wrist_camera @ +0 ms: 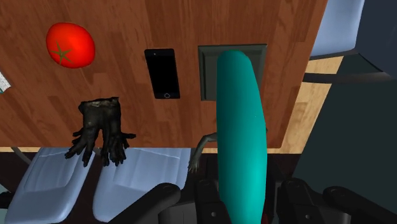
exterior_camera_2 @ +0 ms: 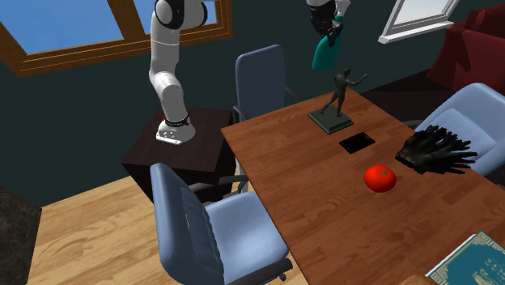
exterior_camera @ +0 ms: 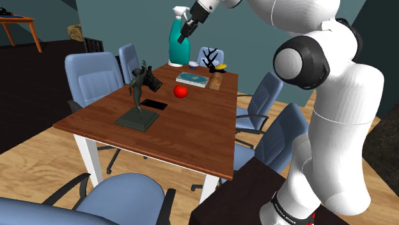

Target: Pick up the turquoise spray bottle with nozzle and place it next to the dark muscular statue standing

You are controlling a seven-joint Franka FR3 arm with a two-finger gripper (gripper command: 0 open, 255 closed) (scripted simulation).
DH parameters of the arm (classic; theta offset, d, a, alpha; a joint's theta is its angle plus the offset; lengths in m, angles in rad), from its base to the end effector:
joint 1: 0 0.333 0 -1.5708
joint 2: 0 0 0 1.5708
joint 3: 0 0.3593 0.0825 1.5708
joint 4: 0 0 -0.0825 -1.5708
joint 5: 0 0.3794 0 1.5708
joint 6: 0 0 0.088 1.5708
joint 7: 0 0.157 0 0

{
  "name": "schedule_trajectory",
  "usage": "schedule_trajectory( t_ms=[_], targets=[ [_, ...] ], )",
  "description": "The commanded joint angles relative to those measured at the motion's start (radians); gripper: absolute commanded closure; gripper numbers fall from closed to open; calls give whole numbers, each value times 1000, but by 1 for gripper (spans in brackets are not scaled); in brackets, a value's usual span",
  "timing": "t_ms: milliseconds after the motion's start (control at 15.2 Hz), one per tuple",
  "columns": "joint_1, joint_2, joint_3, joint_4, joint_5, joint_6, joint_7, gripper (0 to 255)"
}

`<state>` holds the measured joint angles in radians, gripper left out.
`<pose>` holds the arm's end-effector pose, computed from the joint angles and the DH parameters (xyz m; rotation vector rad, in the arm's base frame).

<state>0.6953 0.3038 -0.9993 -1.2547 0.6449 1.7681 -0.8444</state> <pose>0.6605 -0.0074 0.6871 -2.7704 -0.8399 -0.7246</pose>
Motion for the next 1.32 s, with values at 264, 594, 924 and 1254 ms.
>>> schedule_trajectory(
  t_ms=[264, 594, 924, 1254],
  targets=[
    [67, -46, -10, -136, -37, 104, -20, 255],
    [101, -70, -12, -227, -51, 179, -38, 255],
    [123, -85, -10, -307, -53, 248, -59, 255],
    [135, -90, -6, -377, -44, 311, -84, 255]
  ],
)
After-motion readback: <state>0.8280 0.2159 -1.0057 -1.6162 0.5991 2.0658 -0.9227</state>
